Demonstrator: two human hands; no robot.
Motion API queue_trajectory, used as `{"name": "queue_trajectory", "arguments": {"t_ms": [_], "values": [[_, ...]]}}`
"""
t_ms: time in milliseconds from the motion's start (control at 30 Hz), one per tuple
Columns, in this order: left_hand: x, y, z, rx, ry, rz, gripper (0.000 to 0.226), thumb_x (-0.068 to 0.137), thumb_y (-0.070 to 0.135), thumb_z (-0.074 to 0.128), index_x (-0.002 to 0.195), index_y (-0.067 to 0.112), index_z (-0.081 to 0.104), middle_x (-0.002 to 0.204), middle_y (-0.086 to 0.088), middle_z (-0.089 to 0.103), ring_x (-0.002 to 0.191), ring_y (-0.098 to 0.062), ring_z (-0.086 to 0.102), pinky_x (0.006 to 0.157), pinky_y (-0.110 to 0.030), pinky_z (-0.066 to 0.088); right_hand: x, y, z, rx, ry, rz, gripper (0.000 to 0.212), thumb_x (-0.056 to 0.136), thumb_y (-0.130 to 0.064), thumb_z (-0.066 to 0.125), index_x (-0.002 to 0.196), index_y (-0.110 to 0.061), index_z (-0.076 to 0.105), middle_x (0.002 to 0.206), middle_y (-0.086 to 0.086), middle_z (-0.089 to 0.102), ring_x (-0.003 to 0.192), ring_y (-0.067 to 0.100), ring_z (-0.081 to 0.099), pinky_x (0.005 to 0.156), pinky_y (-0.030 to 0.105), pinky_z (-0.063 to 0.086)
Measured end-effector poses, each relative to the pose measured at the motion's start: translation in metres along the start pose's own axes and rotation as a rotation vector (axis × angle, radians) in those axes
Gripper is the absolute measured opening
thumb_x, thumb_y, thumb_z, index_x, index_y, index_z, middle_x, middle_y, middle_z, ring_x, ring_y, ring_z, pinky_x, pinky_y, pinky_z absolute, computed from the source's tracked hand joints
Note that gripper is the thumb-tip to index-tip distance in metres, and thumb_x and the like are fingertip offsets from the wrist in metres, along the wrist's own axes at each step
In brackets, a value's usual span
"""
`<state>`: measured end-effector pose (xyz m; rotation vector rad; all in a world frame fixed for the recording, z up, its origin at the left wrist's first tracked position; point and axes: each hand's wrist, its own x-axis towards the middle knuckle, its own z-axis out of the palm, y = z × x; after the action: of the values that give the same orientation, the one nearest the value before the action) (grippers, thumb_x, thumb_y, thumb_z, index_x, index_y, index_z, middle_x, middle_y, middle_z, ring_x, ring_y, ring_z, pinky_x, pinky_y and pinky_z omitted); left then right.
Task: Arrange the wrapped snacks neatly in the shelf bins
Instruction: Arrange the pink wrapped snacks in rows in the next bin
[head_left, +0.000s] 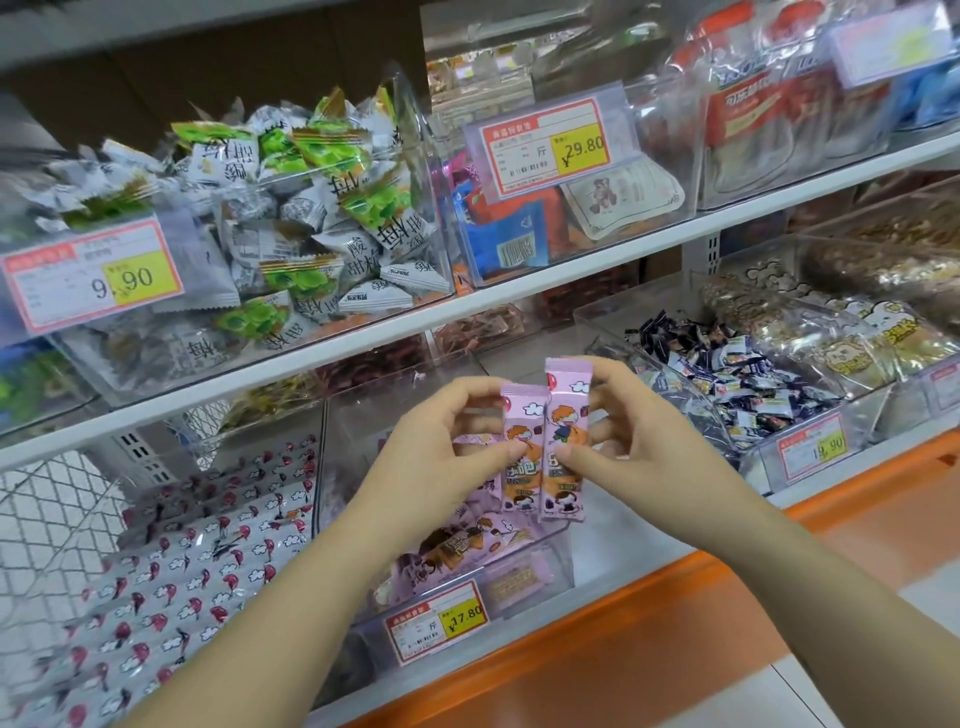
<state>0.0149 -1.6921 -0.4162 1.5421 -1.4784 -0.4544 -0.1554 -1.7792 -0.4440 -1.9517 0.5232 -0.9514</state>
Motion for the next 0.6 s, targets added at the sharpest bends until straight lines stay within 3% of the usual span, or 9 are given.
{"name": "queue_trajectory", "arguments": {"t_ms": [100, 167, 267, 400, 500, 600], "values": [[0.0, 0.0, 0.002, 0.039, -0.052, -0.017, 0.038, 0.076, 0.012, 0.075, 0.101, 0.035, 0.058, 0.098, 0.01, 0.065, 0.088, 0.003, 0.062, 0.075, -0.018, 0.053, -0.002, -0.005, -0.006, 0.027, -0.043, 0.044, 0.036, 0.084, -0.022, 0.067, 0.114, -0.035, 0.052, 0.095, -0.006, 0.061, 0.07, 0.008, 0.059, 0.067, 0.025, 0.052], [0.0, -0.001, 0.006, 0.058, -0.086, -0.037, 0.038, 0.075, 0.015, 0.076, 0.106, 0.031, 0.06, 0.101, 0.005, 0.066, 0.092, -0.006, 0.064, 0.079, -0.032, 0.056, -0.003, -0.007, -0.007, 0.097, -0.054, 0.074, 0.028, 0.082, -0.021, 0.069, 0.105, -0.03, 0.056, 0.082, -0.008, 0.066, 0.065, 0.006, 0.06, 0.06, 0.021, 0.05], [0.002, 0.0, 0.013, 0.06, -0.086, -0.028, 0.039, 0.074, 0.016, 0.076, 0.107, 0.031, 0.061, 0.103, 0.004, 0.064, 0.093, -0.01, 0.065, 0.079, -0.039, 0.056, -0.003, -0.006, -0.007, 0.173, -0.024, 0.12, 0.025, 0.079, -0.015, 0.072, 0.097, -0.026, 0.058, 0.066, -0.017, 0.066, 0.059, -0.002, 0.059, 0.054, 0.013, 0.045], [0.007, 0.002, 0.015, 0.016, -0.139, -0.029, 0.037, 0.074, 0.012, 0.077, 0.102, 0.031, 0.062, 0.095, 0.014, 0.064, 0.088, -0.009, 0.067, 0.076, -0.031, 0.057, -0.002, -0.005, -0.013, 0.226, -0.01, 0.175, 0.026, 0.077, -0.011, 0.073, 0.098, -0.018, 0.06, 0.062, -0.017, 0.066, 0.056, -0.004, 0.059, 0.052, 0.009, 0.043], [0.012, -0.003, 0.01, -0.085, -0.237, -0.146, 0.028, 0.081, 0.011, 0.068, 0.102, 0.029, 0.061, 0.094, 0.012, 0.065, 0.083, -0.009, 0.068, 0.078, -0.024, 0.055, -0.002, -0.002, -0.018, 0.223, -0.023, 0.215, 0.025, 0.078, -0.01, 0.073, 0.1, -0.011, 0.061, 0.058, -0.014, 0.065, 0.052, -0.003, 0.058, 0.048, 0.009, 0.042], [0.019, -0.027, 0.001, 0.067, -0.394, -0.301, 0.022, 0.088, 0.021, 0.063, 0.109, 0.025, 0.062, 0.101, 0.006, 0.067, 0.091, -0.008, 0.067, 0.087, -0.026, 0.053, -0.003, 0.001, -0.023, 0.19, 0.007, 0.262, 0.027, 0.079, -0.013, 0.072, 0.102, -0.012, 0.06, 0.058, -0.011, 0.064, 0.051, -0.003, 0.057, 0.048, 0.009, 0.041]]}}
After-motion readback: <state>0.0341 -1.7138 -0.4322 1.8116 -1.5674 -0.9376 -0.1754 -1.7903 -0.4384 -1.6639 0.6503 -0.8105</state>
